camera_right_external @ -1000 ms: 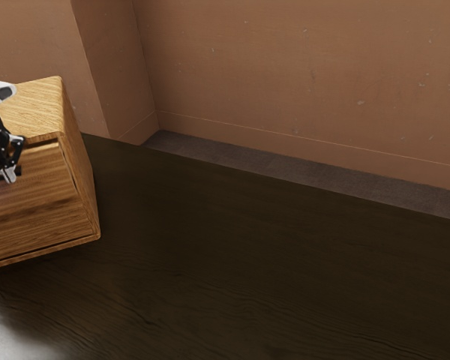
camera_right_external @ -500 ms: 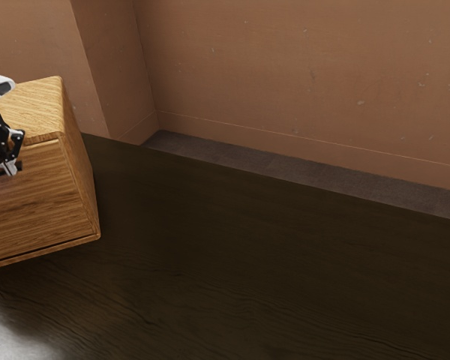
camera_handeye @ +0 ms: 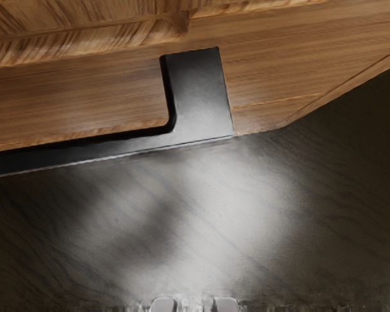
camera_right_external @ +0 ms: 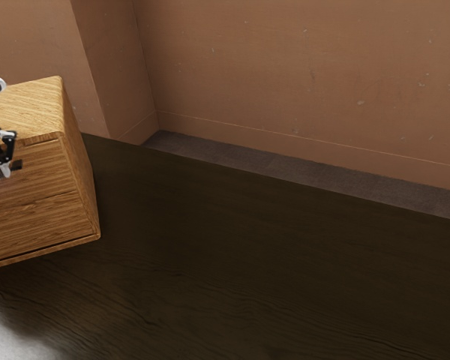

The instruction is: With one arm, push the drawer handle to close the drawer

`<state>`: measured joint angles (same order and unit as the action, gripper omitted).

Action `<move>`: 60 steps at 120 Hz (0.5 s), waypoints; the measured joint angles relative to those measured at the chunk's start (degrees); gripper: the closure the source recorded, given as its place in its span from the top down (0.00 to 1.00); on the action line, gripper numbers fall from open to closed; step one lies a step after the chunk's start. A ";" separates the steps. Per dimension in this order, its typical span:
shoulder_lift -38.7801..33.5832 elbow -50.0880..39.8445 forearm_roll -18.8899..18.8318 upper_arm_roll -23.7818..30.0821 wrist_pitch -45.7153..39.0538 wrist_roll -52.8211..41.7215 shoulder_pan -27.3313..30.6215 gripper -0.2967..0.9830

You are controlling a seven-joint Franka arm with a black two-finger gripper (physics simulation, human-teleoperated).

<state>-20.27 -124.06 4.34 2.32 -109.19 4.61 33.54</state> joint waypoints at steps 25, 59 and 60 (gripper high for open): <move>-6.08 0.28 -0.84 0.77 8.06 -0.25 -0.63 0.55; -8.12 3.29 -1.64 0.90 15.65 -0.55 -0.88 0.71; -8.07 3.38 -1.65 0.88 15.76 -0.55 -0.87 0.71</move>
<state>-28.34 -120.68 2.69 3.20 -93.42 4.06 32.67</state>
